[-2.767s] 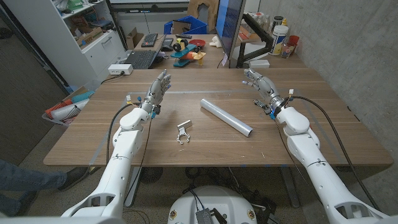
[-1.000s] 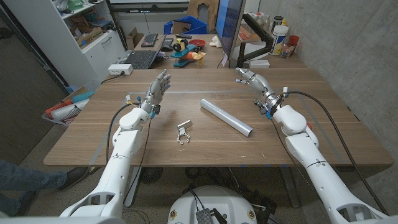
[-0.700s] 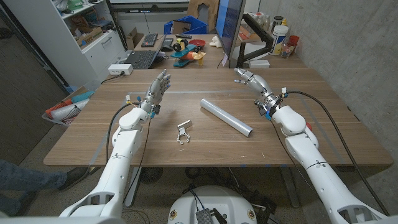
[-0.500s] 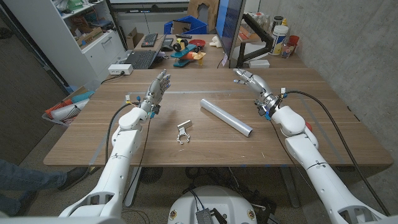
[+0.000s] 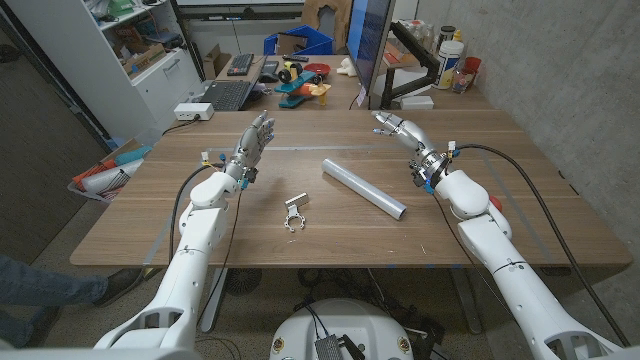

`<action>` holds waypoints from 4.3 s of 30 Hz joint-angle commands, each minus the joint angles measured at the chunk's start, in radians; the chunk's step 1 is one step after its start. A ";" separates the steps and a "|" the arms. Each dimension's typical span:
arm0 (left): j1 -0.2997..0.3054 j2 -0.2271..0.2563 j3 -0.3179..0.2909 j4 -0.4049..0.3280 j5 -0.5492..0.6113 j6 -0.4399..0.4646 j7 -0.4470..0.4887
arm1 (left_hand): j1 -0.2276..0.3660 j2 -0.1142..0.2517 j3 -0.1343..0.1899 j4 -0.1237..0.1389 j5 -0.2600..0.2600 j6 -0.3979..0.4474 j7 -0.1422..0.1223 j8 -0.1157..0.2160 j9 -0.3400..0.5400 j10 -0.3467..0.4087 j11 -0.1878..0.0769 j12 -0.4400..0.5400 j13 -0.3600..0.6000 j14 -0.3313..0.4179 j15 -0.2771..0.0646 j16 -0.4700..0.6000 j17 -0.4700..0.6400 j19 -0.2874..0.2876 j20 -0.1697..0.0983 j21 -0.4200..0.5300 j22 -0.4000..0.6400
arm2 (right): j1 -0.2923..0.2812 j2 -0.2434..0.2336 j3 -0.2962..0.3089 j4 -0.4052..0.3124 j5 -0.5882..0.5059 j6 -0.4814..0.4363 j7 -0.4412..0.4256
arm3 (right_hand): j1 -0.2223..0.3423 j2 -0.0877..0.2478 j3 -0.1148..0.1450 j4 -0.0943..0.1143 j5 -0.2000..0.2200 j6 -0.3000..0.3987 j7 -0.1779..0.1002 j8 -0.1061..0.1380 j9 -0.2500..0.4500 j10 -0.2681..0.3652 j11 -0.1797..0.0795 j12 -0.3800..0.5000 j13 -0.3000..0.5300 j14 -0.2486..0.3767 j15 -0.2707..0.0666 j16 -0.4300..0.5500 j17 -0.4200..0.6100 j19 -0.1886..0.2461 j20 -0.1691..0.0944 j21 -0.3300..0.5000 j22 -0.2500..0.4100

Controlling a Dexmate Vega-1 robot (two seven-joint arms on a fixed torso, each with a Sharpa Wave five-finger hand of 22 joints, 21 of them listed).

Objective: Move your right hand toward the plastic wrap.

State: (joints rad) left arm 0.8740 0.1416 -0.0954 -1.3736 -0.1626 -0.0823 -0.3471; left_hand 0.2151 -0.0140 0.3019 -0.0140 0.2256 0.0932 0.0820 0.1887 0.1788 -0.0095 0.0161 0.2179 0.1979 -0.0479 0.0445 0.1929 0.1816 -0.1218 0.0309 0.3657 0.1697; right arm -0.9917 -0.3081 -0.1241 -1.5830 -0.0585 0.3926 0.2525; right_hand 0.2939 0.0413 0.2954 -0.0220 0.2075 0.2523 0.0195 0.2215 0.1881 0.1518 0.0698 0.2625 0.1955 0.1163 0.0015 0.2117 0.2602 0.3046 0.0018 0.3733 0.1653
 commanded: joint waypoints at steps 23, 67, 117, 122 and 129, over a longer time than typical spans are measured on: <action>-0.031 -0.003 0.007 0.042 0.008 -0.010 -0.009 | -0.001 0.012 0.000 -0.009 -0.002 0.010 -0.001 0.003 0.002 0.003 -0.003 -0.001 0.001 -0.003 0.002 0.000 0.003 0.000 0.003 -0.014 0.006 | -0.011 -0.028 -0.022 -0.031 -0.104 0.009 -0.030 | -0.001 -0.005 0.000 -0.012 0.009 0.009 -0.004 -0.006 0.004 0.019 -0.010 -0.009 0.003 0.009 -0.004 0.005 -0.003 0.017 -0.002 -0.015 0.002; -0.003 -0.007 0.001 -0.003 -0.011 0.010 -0.017 | -0.002 0.015 -0.003 -0.013 -0.003 0.009 -0.003 0.002 0.002 0.003 -0.003 -0.002 0.001 -0.004 0.002 -0.001 0.003 0.005 0.008 -0.031 0.006 | -0.023 -0.062 -0.049 -0.040 -0.234 0.049 -0.071 | -0.002 -0.005 -0.001 -0.022 0.013 0.026 -0.017 -0.008 0.004 0.037 -0.021 -0.019 0.004 0.024 -0.017 0.008 -0.013 0.026 -0.002 -0.040 0.003; 0.019 -0.006 0.007 -0.037 -0.009 0.009 -0.002 | -0.002 0.017 -0.007 -0.017 -0.004 0.008 -0.003 0.002 0.002 0.002 -0.003 -0.004 0.001 -0.006 0.002 -0.001 0.003 0.010 0.011 -0.048 0.007 | -0.027 -0.094 -0.078 -0.019 -0.448 0.119 -0.193 | -0.004 -0.013 -0.004 -0.033 0.023 0.064 -0.029 -0.004 0.004 0.079 -0.038 -0.020 0.005 0.054 -0.033 0.015 -0.024 0.040 -0.006 -0.067 0.003; 0.019 -0.005 0.008 -0.037 -0.008 0.009 -0.003 | -0.003 0.017 -0.007 -0.018 -0.004 0.009 -0.003 0.002 0.002 0.002 -0.006 -0.004 0.001 -0.007 0.003 -0.001 0.003 0.010 0.011 -0.050 0.007 | -0.024 -0.099 -0.087 -0.016 -0.467 0.111 -0.201 | -0.004 -0.014 -0.004 -0.034 0.024 0.065 -0.031 -0.004 0.004 0.081 -0.041 -0.021 0.005 0.056 -0.035 0.015 -0.024 0.041 -0.006 -0.070 0.003; 0.020 -0.005 0.007 -0.037 -0.011 0.009 -0.004 | -0.003 0.017 -0.008 -0.018 -0.004 0.009 -0.003 0.002 0.002 0.002 -0.006 -0.004 0.001 -0.006 0.002 -0.001 0.003 0.011 0.012 -0.052 0.007 | -0.021 -0.110 -0.097 -0.021 -0.494 0.099 -0.207 | -0.005 -0.014 -0.004 -0.035 0.026 0.066 -0.033 -0.005 0.004 0.083 -0.044 -0.021 0.006 0.057 -0.036 0.015 -0.025 0.042 -0.007 -0.072 0.003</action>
State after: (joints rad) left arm 0.8926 0.1353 -0.0884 -1.4102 -0.1699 -0.0721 -0.3486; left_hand 0.2071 -0.0061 0.2906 -0.0253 0.2256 0.0931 0.0819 0.1887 0.1788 -0.0096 0.0161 0.2148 0.1974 -0.0479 0.0445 0.1929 0.1818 -0.1113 0.0413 0.3178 0.1745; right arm -1.0191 -0.3921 -0.1948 -1.5976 -0.5042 0.5078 0.0618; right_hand 0.2900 0.0371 0.2899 -0.0496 0.2266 0.3129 -0.0090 0.2177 0.1881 0.2237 0.0270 0.2438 0.1977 0.1630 -0.0341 0.2197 0.2322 0.3368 -0.0017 0.3028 0.1652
